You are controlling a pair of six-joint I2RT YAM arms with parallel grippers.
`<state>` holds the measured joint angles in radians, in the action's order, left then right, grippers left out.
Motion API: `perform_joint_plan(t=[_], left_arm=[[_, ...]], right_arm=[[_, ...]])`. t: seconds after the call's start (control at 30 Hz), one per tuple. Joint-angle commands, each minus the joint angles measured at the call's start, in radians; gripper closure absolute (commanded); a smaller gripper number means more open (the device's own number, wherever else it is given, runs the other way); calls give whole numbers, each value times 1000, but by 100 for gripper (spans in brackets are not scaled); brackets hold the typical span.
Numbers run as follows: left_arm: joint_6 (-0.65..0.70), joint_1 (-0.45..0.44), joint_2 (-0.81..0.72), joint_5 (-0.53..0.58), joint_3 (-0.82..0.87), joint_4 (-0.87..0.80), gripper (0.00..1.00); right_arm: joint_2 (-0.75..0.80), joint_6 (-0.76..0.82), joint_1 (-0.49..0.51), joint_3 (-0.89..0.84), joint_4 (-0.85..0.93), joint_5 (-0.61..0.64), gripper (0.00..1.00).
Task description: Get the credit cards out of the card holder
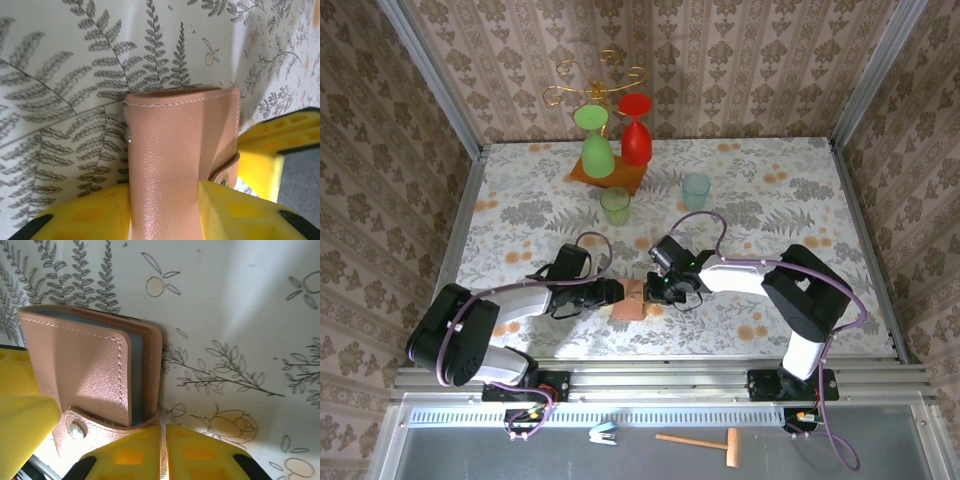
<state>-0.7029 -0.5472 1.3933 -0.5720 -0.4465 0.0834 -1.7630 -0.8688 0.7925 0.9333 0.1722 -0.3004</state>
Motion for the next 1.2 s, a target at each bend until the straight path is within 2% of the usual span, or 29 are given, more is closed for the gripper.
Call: perform_joint_plan(t=[0.0,0.2,0.5,0.7,0.83,0.97,1.17], left_arm=[[-50,-30,-21,-14,12,54,60],[-90,-80,-21,6,14,78,60],[-136,-151,-22,38,37,91,61],[-126,-144,-87,125,25,-24,57],[-120,-108,-155,138,22,-68,57],[-122,-67,-204,110,16,-79,56],[-153,-23,-217,52,3,-45,60]], right_arm=[[21,38,-3,4,41,-20,89],[63,30,4,-46,35,-41,88],[142,30,10,-106,85,-8,88],[180,46,10,-84,163,44,86],[194,73,14,-45,212,62,85],[190,212,16,15,256,46,79],[186,637,35,114,348,53,76]])
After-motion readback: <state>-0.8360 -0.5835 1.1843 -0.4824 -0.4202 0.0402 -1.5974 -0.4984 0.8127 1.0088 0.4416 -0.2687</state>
